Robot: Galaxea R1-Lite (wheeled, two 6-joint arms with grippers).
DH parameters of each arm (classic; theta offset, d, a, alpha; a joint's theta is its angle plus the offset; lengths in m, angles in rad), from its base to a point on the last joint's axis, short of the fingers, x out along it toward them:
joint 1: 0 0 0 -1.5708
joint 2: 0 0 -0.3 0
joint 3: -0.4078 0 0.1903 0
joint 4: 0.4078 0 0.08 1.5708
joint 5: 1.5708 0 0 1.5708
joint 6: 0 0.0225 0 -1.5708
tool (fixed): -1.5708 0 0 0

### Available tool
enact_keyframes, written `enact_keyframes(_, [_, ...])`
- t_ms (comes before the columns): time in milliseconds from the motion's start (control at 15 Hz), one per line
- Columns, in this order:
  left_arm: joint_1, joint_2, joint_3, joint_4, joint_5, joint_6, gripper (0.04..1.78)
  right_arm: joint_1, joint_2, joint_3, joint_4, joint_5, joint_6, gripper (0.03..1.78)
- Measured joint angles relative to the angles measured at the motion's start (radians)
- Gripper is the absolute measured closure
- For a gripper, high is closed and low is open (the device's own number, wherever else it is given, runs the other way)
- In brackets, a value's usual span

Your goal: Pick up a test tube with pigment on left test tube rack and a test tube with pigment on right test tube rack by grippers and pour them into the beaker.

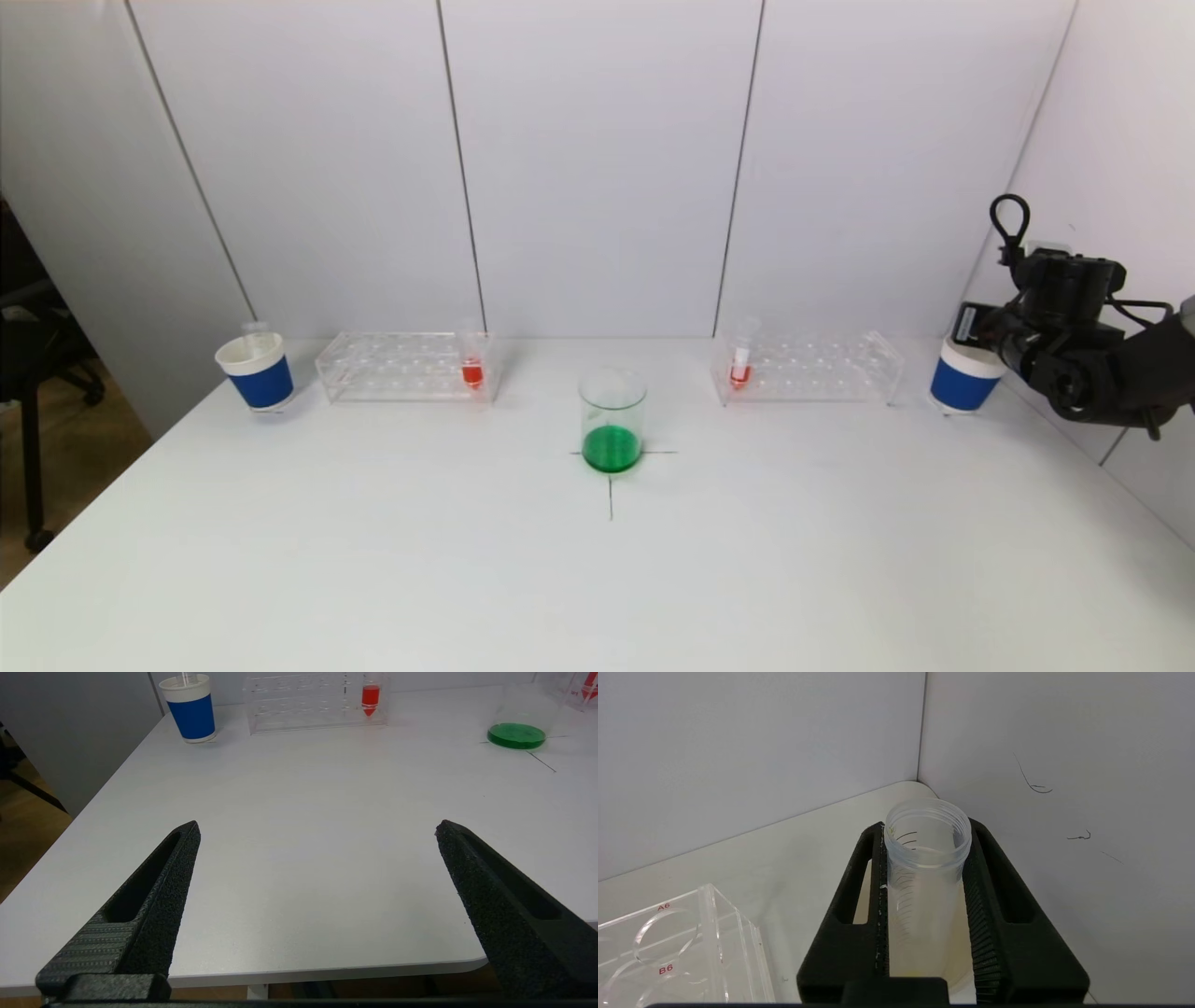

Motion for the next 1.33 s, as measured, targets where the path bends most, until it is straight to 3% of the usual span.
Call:
enact_keyframes(133, [0.000,0.000,0.000,0.000,0.000,0.000,0.06,0.000,-0.001,0.000,0.000,0.000,0.001,1.01])
enact_keyframes(400, [0.000,0.000,0.000,0.000,0.000,0.000,0.06,0.000,-0.002,0.002,0.000,0.000,0.001,0.40])
enact_keyframes(600, [0.000,0.000,0.000,0.000,0.000,0.000,0.06,0.000,-0.004,0.002,0.000,0.000,0.001,0.11])
enact_keyframes(1000, [0.000,0.000,0.000,0.000,0.000,0.000,0.06,0.015,-0.071,0.044,-0.003,0.000,0.002,0.04])
enact_keyframes(1333, [0.000,0.000,0.000,0.000,0.000,0.000,0.06,0.069,-0.315,0.259,-0.004,0.003,0.003,0.04])
